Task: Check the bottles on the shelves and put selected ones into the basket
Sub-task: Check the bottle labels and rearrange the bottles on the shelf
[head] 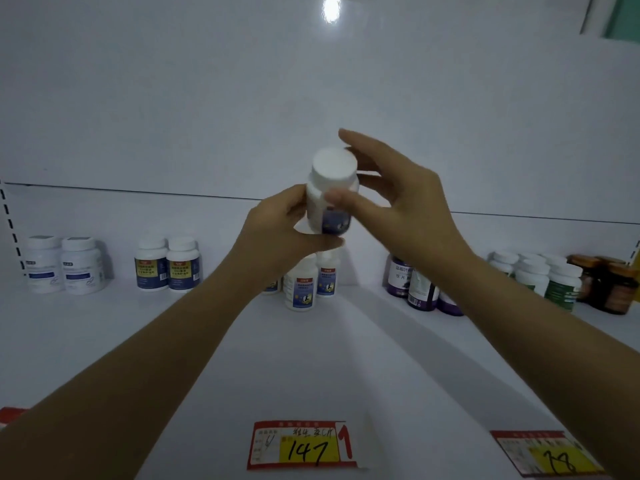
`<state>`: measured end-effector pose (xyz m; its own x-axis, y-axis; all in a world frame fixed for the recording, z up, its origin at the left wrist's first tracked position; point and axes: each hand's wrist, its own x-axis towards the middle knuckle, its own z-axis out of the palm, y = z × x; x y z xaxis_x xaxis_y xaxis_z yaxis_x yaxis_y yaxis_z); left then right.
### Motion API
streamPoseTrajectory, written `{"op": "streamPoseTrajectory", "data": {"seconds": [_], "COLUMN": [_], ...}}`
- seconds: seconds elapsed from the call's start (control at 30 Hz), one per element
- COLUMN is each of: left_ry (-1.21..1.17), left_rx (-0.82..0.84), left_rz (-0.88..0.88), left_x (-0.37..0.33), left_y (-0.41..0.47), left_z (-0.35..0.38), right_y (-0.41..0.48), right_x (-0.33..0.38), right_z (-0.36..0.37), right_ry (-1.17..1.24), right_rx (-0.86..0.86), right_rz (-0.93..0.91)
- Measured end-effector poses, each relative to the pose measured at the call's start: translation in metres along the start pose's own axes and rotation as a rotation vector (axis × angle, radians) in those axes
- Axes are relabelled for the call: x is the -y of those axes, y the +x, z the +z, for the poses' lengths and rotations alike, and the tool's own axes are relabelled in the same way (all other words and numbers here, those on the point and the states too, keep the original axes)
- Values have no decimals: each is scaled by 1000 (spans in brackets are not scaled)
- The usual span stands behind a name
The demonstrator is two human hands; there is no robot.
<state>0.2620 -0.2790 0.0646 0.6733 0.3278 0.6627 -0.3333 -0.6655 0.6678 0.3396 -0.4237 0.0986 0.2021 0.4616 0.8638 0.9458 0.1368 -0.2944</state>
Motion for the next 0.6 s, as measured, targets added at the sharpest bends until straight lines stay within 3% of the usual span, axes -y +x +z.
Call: {"op": "streamPoseTrajectory", "data": {"seconds": [0.13, 0.3, 0.43, 0.6], "left_ry": [-185, -498, -555, -582], "left_rx": [177, 257, 318, 363], "left_rz": [-268, -661, -909, -983], "left_x": [-25, -33, -29, -24], "left_y": [5, -1, -9, -9], "left_z": [-10, -13, -11, -14], "right_y": [35, 52, 35, 31], "right_x": [4, -8, -25, -34], "right_z": [-9, 1, 13, 17], "right_ry": [71, 293, 281, 293], "right_rx": [108, 254, 421, 466], "right_rz": [265, 792, 1009, 1104]}}
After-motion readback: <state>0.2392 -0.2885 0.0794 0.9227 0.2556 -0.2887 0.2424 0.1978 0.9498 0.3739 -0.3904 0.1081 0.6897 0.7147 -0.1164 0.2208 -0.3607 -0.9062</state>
